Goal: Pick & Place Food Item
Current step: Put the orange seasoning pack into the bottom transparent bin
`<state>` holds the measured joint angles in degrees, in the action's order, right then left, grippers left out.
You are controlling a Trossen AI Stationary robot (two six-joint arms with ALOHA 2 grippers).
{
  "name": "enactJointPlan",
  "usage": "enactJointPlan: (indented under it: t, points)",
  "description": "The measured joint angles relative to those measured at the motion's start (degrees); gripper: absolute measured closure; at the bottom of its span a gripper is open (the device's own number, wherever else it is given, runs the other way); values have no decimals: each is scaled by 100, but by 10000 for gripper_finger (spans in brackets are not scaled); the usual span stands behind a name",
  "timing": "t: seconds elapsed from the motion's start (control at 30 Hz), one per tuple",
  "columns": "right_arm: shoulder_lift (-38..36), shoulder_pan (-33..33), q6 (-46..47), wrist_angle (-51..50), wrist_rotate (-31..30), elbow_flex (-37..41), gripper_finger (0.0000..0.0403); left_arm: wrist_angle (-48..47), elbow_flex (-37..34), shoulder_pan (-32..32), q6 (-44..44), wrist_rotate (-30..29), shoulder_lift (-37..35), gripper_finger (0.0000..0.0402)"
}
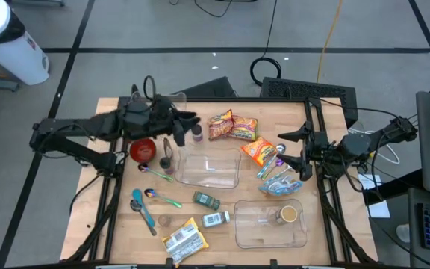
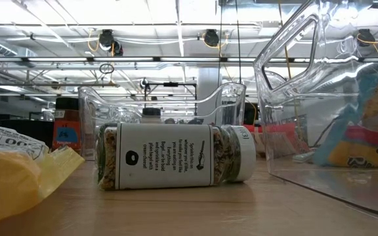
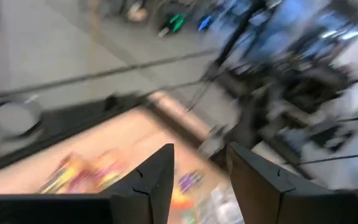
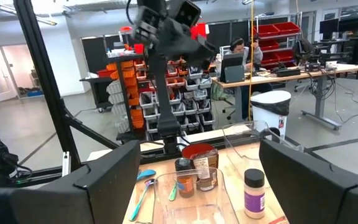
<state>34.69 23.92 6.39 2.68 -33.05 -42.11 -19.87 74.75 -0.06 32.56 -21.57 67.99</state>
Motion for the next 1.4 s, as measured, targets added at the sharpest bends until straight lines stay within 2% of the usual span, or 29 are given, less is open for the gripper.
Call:
enactJointPlan:
  t: [0.17,0.27,0.37,0.53,0.77,1.07,1.4]
  points:
    - [19,-44,-28,-89,-283,0,83,-1881,338,248,589,-60,-94,230]
    - [31,-178,-34,-85,-287,0,83,-2833,377,445,895,178,-98,221]
    - [34,-318,-36,-85,-274,0,83,-3546,374,651,1336,482,-54,213]
    - [60,-564,-39,-83,-250,0,83,-4402,366,833,1782,617,73,197]
    - [184,-932,99,-130,301,0,83,-4835,380,917,2200,672,434,170]
    - [406,-1165,176,-136,634,0,83,-5128,368,921,2352,1047,965,140]
    - [440,-1163,226,-384,789,0,83,-5183,372,921,2827,1189,1128,142]
